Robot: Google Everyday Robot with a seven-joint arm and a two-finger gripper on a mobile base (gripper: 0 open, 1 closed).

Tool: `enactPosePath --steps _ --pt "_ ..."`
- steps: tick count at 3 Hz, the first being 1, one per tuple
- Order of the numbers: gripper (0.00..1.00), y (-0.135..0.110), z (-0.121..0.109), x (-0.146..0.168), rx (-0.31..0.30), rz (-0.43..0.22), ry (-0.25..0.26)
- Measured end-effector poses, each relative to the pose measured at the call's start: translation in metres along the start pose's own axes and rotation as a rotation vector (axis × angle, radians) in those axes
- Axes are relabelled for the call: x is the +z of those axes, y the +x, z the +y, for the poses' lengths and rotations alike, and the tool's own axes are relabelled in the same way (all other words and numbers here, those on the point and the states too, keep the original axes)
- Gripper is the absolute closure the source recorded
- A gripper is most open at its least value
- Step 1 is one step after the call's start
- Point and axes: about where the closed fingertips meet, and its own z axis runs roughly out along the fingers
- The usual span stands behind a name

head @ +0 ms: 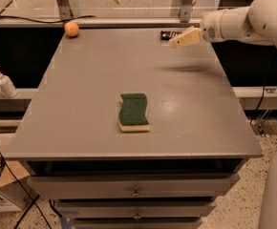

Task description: Move rxbar chocolate near orange

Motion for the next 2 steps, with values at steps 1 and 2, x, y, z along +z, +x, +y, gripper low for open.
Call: enactPosePath --steps 1,2 --pt "0.00 0.014 0.004 0.025 0.070 -0.024 -0.002" --pt "0.00 0.018 0.003 0.052 0.106 -0.055 0.004"
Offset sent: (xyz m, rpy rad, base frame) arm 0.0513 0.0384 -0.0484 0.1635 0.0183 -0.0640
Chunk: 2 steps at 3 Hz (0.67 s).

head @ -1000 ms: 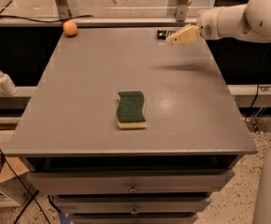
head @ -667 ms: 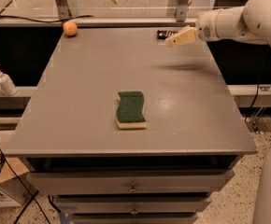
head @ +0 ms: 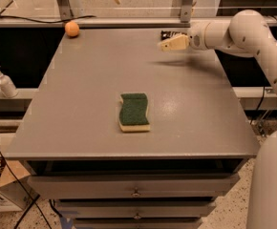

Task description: Move rxbar chocolate near orange

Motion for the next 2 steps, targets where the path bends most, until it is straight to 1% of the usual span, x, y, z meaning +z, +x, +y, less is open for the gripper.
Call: enactPosePath --steps 1,2 --pt "0.00 0.003 -0.004 0.017 0.018 -0.017 0.011" --pt "0.00 0.005 -0.016 0.026 0.029 -0.030 0.040"
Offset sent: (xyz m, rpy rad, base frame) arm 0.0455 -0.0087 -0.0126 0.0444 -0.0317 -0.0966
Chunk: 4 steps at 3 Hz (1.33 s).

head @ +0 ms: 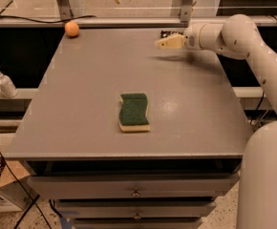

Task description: Move rxbar chocolate near orange

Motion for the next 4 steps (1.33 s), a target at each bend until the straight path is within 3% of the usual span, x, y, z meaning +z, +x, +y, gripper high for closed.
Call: enactPosePath --steps 2,3,4 --pt "0.00 0.006 -0.028 0.017 0.053 -0.018 0.062" --pt "0.00 0.011 -0.034 0.028 0.065 0.004 0.069" --pt "0.18 0.019 -0.037 0.033 0.071 0.034 0.071"
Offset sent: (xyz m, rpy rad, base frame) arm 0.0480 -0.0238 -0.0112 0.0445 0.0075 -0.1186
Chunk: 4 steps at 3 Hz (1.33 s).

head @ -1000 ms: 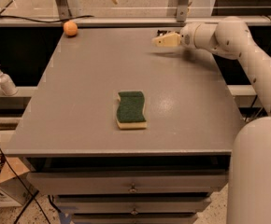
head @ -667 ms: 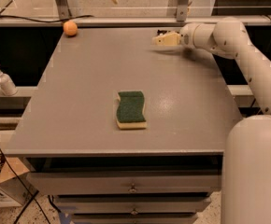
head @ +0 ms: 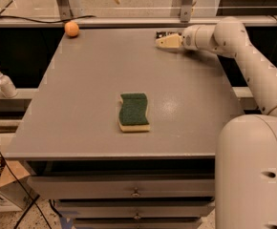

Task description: Move rxbar chocolate near orange

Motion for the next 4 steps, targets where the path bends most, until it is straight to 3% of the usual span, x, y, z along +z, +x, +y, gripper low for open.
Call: enactPosePath --steps 2,3,4 --pt "0.64 -0.006 0.010 -0.001 -0.038 0.006 -0.029" --pt "0.87 -0.016 0.031 -0.003 -0.067 -0.012 -0.085" --pt "1.00 -0.036 0.064 -0.009 -0.117 -0.055 -0.172"
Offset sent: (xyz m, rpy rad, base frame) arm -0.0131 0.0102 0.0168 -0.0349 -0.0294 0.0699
